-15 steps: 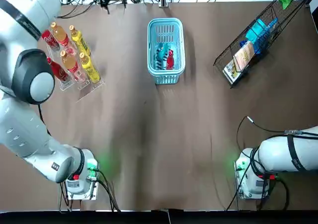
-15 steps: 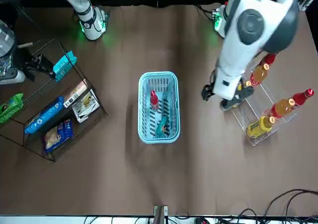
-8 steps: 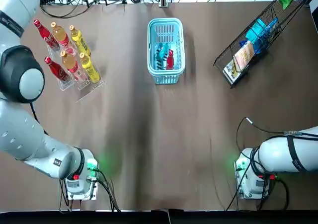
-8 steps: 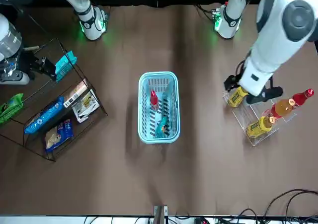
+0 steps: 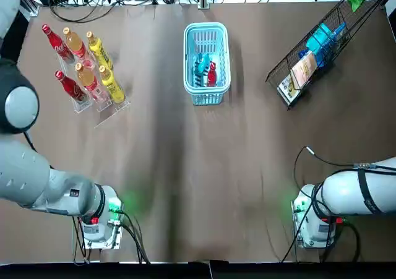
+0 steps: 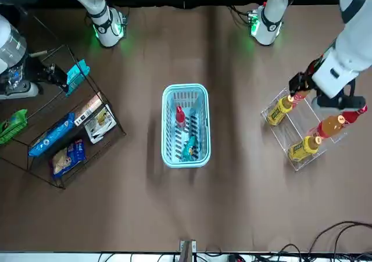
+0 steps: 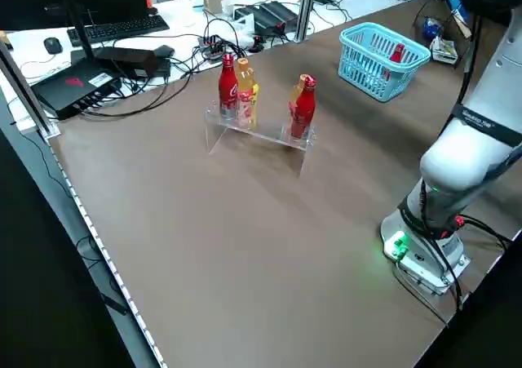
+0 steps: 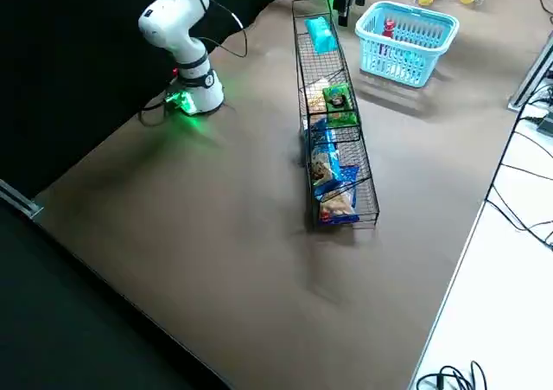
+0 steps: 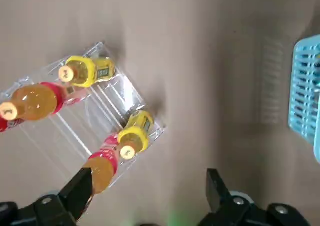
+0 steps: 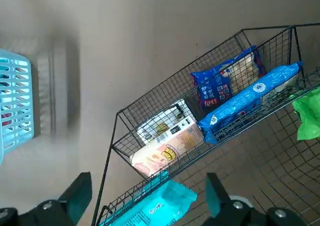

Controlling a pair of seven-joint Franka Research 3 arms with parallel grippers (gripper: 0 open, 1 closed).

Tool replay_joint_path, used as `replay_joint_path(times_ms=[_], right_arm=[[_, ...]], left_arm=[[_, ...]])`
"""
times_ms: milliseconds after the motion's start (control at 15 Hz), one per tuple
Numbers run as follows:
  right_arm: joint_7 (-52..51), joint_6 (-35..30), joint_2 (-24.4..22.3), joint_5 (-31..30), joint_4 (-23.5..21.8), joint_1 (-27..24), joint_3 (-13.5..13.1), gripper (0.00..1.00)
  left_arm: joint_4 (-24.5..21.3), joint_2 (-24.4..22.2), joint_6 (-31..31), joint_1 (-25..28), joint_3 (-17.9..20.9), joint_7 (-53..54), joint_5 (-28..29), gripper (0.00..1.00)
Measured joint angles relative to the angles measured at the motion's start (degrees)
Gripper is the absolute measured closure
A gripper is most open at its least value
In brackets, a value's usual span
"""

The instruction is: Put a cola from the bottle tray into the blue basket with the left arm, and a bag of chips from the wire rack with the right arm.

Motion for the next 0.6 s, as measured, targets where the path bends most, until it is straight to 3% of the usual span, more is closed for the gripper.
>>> replay_joint_path(times_ms=[267, 600], right_arm=[[-0.01, 0.14, -0.01, 0.28, 0.08, -0.12, -0.08, 0.00], [-0.15, 0.11, 0.27, 0.26, 2.13, -0.31, -0.22, 0.00]], left_arm=[[-5.01, -4.66, -0.19, 3.30, -0.53, 4.85, 1.67, 0.00], [-5.53, -5.01, 0.38, 3.68, -1.08, 5.72, 2.26, 0.00]])
